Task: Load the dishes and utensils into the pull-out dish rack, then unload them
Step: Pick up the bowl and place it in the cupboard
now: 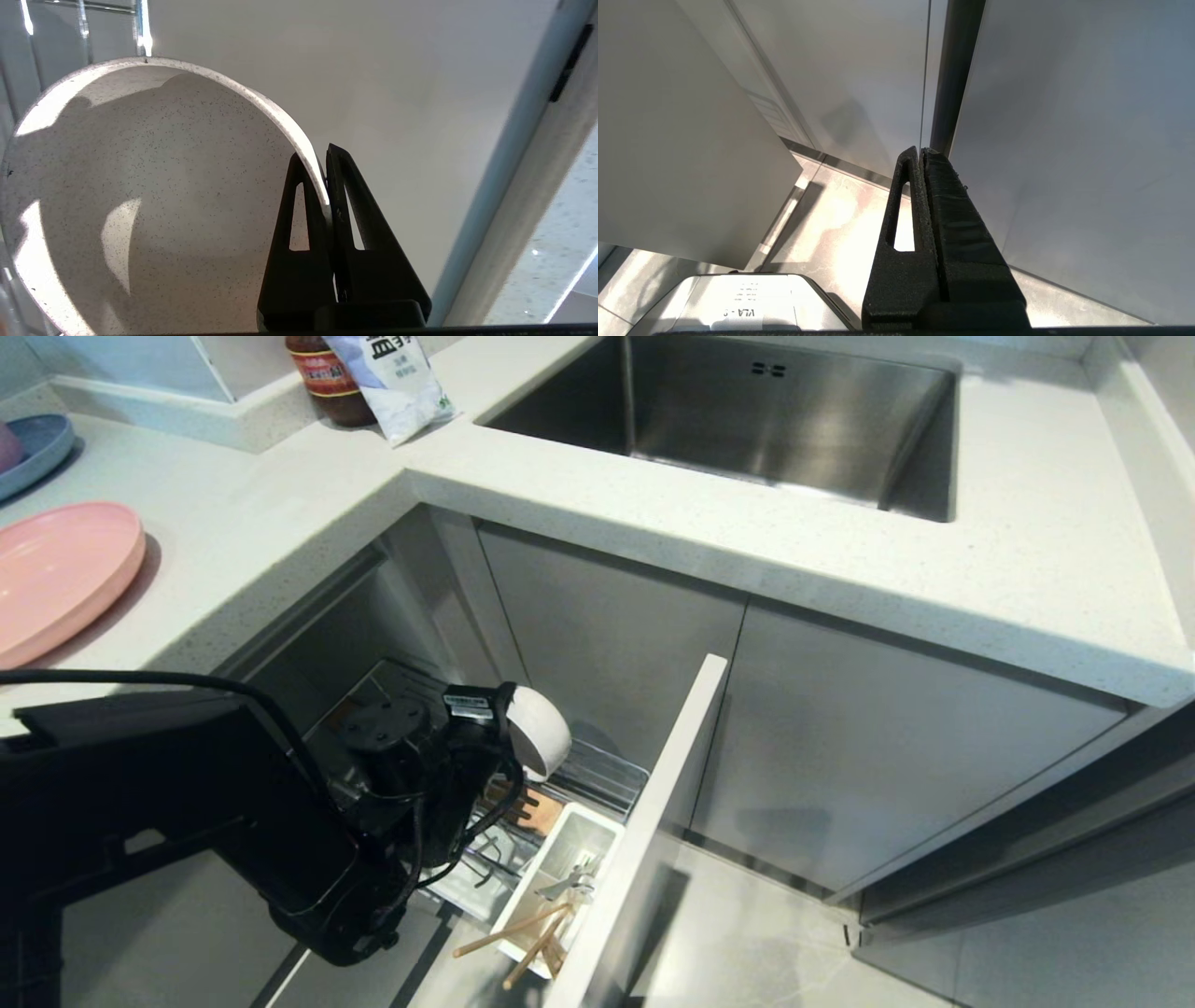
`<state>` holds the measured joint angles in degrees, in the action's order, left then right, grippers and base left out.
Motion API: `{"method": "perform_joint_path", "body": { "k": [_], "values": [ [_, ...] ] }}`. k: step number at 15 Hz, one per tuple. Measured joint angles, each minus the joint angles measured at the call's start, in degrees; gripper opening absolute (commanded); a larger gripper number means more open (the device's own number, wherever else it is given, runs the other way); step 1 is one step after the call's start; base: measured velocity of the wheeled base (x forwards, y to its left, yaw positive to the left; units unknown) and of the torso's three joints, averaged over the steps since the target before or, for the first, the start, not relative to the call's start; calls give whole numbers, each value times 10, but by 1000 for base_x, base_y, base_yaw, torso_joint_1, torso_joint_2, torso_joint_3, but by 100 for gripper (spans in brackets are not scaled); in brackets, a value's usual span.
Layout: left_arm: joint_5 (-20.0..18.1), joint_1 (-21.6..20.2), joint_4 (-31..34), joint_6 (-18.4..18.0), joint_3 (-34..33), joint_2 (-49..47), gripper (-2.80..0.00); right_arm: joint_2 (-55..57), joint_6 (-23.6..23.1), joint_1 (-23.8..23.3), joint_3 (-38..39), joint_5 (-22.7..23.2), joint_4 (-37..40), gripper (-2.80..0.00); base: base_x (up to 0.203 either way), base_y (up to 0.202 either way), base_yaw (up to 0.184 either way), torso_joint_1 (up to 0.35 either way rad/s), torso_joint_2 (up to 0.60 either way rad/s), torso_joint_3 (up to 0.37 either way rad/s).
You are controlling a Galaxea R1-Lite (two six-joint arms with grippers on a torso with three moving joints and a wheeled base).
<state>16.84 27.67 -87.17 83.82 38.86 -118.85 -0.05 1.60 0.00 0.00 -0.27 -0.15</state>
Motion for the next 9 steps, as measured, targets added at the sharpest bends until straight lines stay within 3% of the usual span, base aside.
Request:
{"method": "perform_joint_path", "body": {
  "k": [9],
  "values": [
    [-8, -1, -1, 1, -1, -21, -280, 0, 0, 0, 0, 0, 0, -280, 0, 0, 0, 0, 0, 0]
  ]
}}
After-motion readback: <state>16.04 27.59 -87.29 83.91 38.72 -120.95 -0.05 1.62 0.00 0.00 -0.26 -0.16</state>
